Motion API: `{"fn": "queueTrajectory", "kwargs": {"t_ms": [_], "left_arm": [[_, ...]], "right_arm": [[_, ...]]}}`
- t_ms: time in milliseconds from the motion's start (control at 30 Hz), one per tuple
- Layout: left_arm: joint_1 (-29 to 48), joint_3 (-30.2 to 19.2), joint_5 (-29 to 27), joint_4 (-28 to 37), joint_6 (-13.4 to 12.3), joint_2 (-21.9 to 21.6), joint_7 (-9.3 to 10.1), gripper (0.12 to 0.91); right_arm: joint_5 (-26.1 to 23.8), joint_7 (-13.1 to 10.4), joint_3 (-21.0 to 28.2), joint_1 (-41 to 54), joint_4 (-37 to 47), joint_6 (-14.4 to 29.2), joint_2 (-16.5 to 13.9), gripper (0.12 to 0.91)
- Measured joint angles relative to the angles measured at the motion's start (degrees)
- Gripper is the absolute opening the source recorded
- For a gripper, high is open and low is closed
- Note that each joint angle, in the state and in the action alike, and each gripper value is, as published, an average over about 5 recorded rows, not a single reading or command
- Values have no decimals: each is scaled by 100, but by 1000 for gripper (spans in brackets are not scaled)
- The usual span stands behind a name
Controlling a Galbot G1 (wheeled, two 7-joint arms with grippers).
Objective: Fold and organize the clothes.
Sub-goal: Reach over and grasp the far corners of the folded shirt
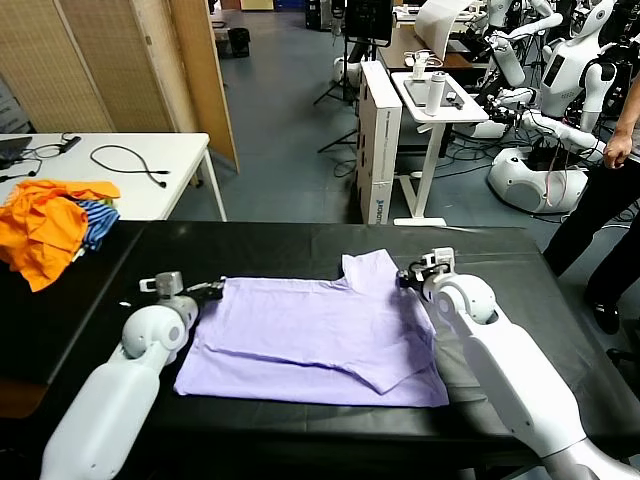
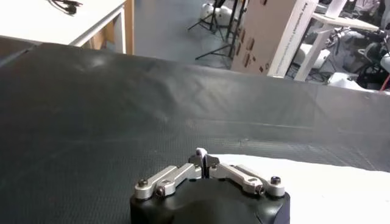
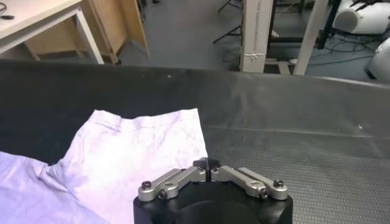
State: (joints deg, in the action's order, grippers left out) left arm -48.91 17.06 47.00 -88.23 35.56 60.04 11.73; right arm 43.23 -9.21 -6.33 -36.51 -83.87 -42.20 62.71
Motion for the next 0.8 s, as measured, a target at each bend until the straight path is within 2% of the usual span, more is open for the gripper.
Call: {"fn": "queueTrajectory", "kwargs": {"t_ms": [67, 133, 300, 400, 500, 567, 700, 800], "left_arm": [[0, 0, -3, 6, -6, 6, 0, 153], [-2, 0, -9, 17, -11, 14, -2, 151], [-3, -15, -34, 42, -17, 36, -8, 151], [-3, -25, -37, 43, -17, 39, -8, 151], [-9, -28, -36, 39, -16, 34, -8, 151], [-14, -27, -36, 36, -15, 30, -10, 151], [-19, -23, -34, 34, -10, 19, -12, 151], [-19, -22, -31, 33, -4, 9, -15, 151]], "right_arm": [[-67, 25, -17, 1, -24, 0, -1, 183], [-140, 67, -11, 25, -7, 0, 2, 272], [-227, 153, 51, 97, 141, 0, 63, 592], [-244, 179, 79, 101, 217, 3, 97, 749], [-249, 192, 92, 86, 247, 8, 105, 798], [-251, 196, 89, 76, 259, 11, 102, 735], [-253, 205, 75, 59, 277, 13, 95, 537], [-252, 222, 77, 48, 276, 13, 96, 331]]}}
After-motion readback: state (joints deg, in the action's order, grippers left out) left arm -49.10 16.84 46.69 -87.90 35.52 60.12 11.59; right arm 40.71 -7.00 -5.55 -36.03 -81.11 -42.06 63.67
